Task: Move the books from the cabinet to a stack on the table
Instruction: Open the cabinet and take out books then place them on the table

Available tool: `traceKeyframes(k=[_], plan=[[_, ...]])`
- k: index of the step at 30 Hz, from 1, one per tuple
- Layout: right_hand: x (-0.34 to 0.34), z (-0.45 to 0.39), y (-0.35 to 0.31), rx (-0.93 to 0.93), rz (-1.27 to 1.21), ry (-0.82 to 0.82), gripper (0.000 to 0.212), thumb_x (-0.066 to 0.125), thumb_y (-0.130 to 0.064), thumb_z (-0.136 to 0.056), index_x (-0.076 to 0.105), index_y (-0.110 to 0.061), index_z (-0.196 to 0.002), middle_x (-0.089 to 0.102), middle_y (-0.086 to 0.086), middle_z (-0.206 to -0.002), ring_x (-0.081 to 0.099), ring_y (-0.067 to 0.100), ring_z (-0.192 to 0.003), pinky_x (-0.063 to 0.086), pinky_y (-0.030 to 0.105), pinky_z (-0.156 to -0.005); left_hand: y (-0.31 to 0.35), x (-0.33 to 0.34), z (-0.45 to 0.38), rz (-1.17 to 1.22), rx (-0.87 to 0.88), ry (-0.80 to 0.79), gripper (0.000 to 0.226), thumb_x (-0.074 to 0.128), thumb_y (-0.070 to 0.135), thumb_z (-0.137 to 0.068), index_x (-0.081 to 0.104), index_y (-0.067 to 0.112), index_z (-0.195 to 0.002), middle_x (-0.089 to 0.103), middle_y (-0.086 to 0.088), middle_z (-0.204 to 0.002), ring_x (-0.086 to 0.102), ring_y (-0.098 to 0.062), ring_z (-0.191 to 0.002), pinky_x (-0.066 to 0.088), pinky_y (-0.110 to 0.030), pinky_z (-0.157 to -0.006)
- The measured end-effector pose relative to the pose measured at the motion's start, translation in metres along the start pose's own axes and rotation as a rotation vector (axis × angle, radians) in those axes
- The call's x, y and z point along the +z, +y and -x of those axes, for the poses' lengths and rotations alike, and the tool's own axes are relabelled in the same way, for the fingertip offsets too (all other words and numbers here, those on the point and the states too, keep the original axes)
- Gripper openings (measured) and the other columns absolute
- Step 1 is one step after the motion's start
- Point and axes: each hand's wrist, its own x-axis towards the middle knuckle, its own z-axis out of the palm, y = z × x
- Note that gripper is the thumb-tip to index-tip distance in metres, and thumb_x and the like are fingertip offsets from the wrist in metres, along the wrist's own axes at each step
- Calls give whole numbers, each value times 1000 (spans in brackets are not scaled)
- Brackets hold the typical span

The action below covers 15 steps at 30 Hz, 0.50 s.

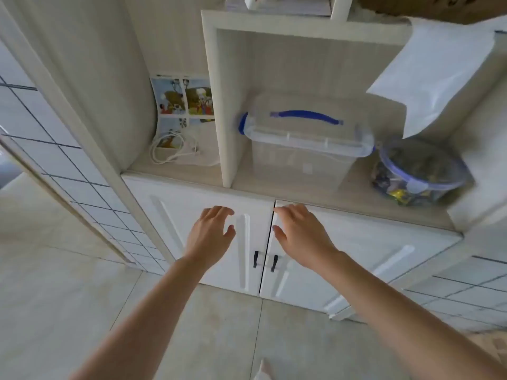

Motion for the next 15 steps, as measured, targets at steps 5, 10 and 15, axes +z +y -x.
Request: traceKeyframes(k=[5,10,15], plan=[[22,-51,16,-54,27,67,39,60,-21,-86,56,-4,-120,58,12,-116,52,35,-109,48,42,-91,-10,11,-45,-94,-23,0,48,59,18,-88,48,15,-135,46,0,-143,35,-21,-134,37,-37,-106],[34,-69,16,-107,112,88,50,68,-13,-76,57,2,-121,57,13,-116,55,35,-105,50,43,-90,-22,20,-62,-202,87,26,57,67,17,-82,48,19,-135,46,-3,-138,38,-27,-132,38,-42,-108],[45,-69,15,-67,161,80,67,69,6,-62,54,3,-127,53,17,-133,48,44,-124,45,49,-100,-37,26,-62,-311,165,20,71,70,19,-78,41,24,-143,42,-3,-139,35,-27,-134,33,-48,-111]])
